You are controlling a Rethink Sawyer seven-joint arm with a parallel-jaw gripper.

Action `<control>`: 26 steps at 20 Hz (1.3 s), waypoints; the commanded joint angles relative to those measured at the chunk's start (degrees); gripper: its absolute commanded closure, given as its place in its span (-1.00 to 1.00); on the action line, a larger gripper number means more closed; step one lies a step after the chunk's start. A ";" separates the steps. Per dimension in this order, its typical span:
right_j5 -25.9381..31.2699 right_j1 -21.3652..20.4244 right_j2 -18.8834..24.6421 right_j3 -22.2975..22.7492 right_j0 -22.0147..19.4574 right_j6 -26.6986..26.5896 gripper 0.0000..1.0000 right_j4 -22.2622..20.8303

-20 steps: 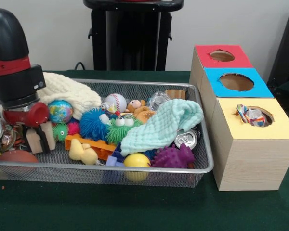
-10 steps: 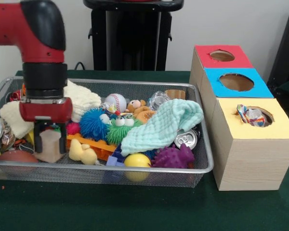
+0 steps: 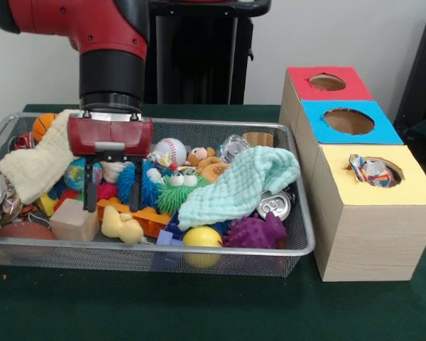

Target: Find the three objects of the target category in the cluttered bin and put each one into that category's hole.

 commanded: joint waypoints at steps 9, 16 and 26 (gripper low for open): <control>23.54 7.06 17.99 7.74 -13.77 0.45 -1.00 1.65; 23.04 7.19 18.42 10.81 -12.81 4.32 -1.00 3.04; 19.14 1.53 14.56 13.51 -7.19 8.17 -1.00 4.40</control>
